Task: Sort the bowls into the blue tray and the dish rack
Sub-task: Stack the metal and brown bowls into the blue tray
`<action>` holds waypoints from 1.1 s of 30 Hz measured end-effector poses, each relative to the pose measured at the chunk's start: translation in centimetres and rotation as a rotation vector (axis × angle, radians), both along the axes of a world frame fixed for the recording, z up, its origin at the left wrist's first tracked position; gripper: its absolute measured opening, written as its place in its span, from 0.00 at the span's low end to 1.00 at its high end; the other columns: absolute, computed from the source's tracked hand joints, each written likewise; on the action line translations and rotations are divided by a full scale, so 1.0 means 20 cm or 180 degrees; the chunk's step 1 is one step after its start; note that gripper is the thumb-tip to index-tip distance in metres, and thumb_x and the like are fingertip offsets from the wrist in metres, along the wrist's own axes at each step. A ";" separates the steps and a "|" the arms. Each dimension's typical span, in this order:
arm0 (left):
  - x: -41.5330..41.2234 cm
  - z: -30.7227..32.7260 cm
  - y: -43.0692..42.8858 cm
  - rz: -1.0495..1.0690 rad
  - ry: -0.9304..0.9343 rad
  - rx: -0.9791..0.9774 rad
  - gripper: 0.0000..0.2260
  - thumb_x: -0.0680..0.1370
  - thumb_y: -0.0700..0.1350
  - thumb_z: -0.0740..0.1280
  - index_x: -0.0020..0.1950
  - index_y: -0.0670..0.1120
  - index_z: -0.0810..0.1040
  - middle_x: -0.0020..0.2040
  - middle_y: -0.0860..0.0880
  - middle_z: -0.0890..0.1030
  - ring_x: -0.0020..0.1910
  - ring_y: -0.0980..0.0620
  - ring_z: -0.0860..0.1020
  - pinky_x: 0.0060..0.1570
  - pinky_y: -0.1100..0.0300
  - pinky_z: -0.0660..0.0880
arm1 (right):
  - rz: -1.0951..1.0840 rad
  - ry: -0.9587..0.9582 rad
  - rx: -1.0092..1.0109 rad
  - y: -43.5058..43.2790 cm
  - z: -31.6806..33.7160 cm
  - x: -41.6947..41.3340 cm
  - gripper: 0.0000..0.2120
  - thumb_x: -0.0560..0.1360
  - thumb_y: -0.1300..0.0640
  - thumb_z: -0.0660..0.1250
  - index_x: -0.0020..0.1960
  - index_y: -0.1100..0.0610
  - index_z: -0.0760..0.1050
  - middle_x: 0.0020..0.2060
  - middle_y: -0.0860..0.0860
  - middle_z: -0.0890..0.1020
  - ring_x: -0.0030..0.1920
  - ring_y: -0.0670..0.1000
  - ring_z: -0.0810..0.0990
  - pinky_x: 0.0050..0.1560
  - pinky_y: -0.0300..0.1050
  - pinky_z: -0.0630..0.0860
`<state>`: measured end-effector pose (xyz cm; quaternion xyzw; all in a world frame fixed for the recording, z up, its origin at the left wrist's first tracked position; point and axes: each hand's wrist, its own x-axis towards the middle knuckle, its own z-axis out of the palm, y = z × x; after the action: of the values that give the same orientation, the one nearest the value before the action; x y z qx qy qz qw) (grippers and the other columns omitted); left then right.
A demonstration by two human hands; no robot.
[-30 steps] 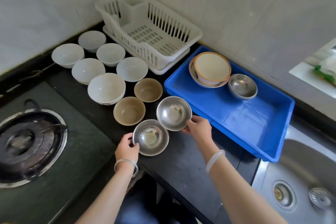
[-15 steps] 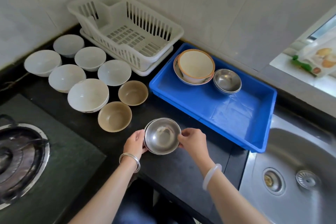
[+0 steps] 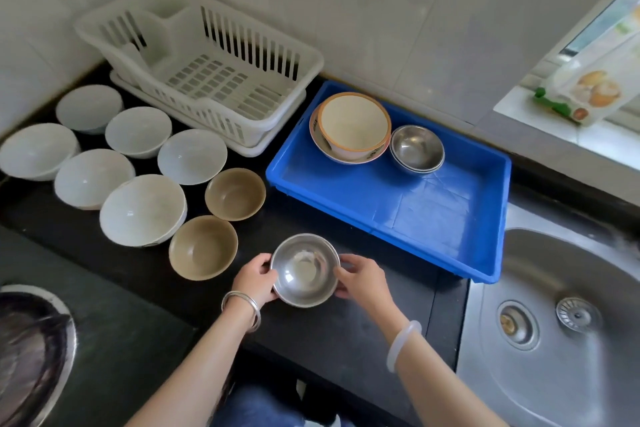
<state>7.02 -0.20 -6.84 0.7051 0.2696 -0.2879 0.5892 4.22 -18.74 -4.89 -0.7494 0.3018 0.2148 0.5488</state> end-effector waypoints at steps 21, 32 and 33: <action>0.76 0.38 -0.95 -0.0569 -0.0723 -0.0727 0.08 0.76 0.34 0.62 0.52 0.42 0.75 0.46 0.46 0.79 0.49 0.46 0.77 0.41 0.56 0.79 | -0.1604 -0.0885 -0.0150 -0.85 0.33 0.54 0.08 0.74 0.60 0.67 0.53 0.58 0.80 0.40 0.54 0.83 0.32 0.50 0.82 0.36 0.41 0.80; 0.91 0.26 -1.32 -0.0135 -0.0901 0.0245 0.12 0.74 0.37 0.65 0.57 0.41 0.77 0.55 0.42 0.81 0.55 0.42 0.78 0.55 0.52 0.74 | -0.1504 -0.0881 -0.0339 -1.11 0.18 0.87 0.08 0.75 0.62 0.65 0.52 0.59 0.80 0.39 0.52 0.82 0.36 0.49 0.82 0.32 0.34 0.78; 0.90 0.24 -1.33 -0.0093 -0.0891 0.0276 0.12 0.74 0.36 0.65 0.56 0.41 0.77 0.55 0.43 0.81 0.55 0.42 0.78 0.55 0.52 0.74 | -0.1449 -0.0873 -0.0395 -1.11 0.16 0.88 0.08 0.75 0.61 0.65 0.52 0.59 0.81 0.39 0.52 0.82 0.36 0.49 0.82 0.33 0.35 0.78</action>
<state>25.03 -26.83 -1.97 0.7671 0.1867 -0.1835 0.5857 21.92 -40.93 -1.67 -0.7165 0.3979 -0.0365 0.5718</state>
